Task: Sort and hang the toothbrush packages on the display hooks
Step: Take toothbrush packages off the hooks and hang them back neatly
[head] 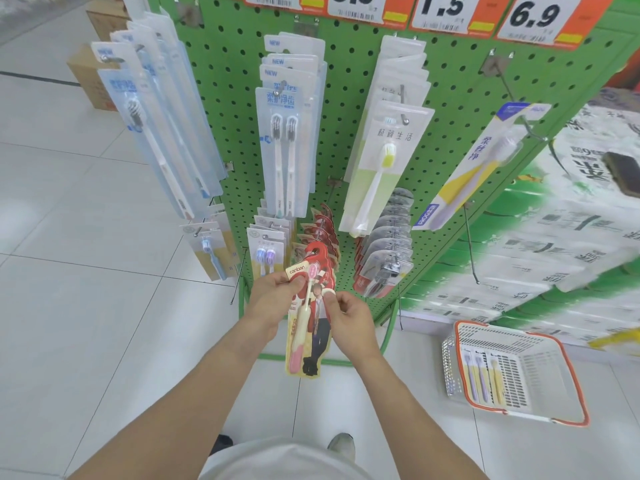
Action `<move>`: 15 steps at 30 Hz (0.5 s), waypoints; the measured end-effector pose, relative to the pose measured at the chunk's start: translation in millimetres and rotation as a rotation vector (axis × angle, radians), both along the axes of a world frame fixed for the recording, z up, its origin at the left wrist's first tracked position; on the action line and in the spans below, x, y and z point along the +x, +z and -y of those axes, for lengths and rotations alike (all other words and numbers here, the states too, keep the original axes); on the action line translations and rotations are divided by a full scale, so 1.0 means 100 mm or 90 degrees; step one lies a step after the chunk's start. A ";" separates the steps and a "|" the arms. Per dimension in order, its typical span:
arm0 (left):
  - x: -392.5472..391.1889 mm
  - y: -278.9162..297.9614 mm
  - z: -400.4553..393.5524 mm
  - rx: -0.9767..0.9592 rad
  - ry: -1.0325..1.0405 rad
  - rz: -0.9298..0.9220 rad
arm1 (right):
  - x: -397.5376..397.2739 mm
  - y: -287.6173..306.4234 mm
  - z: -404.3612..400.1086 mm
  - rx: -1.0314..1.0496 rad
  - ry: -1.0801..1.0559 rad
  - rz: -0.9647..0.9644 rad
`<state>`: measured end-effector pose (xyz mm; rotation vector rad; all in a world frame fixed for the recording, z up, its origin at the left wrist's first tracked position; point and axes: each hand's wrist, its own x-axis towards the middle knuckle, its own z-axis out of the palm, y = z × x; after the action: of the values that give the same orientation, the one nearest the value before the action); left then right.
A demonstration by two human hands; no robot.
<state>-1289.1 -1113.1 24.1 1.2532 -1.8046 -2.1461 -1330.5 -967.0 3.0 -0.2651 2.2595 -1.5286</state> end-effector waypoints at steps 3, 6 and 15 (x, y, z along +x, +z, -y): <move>-0.03 0.00 -0.01 -0.011 0.009 0.003 | -0.04 -0.04 0.02 0.025 -0.001 -0.006; -0.03 -0.02 -0.02 -0.030 0.004 0.011 | -0.05 -0.04 0.03 0.049 0.003 -0.011; -0.01 -0.02 -0.01 -0.150 -0.057 0.049 | -0.12 -0.08 0.12 0.153 0.042 -0.064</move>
<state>-1289.9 -1111.7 22.5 1.2351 -2.1091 -1.8799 -1342.1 -979.3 -5.0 -0.3497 2.4590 -1.2210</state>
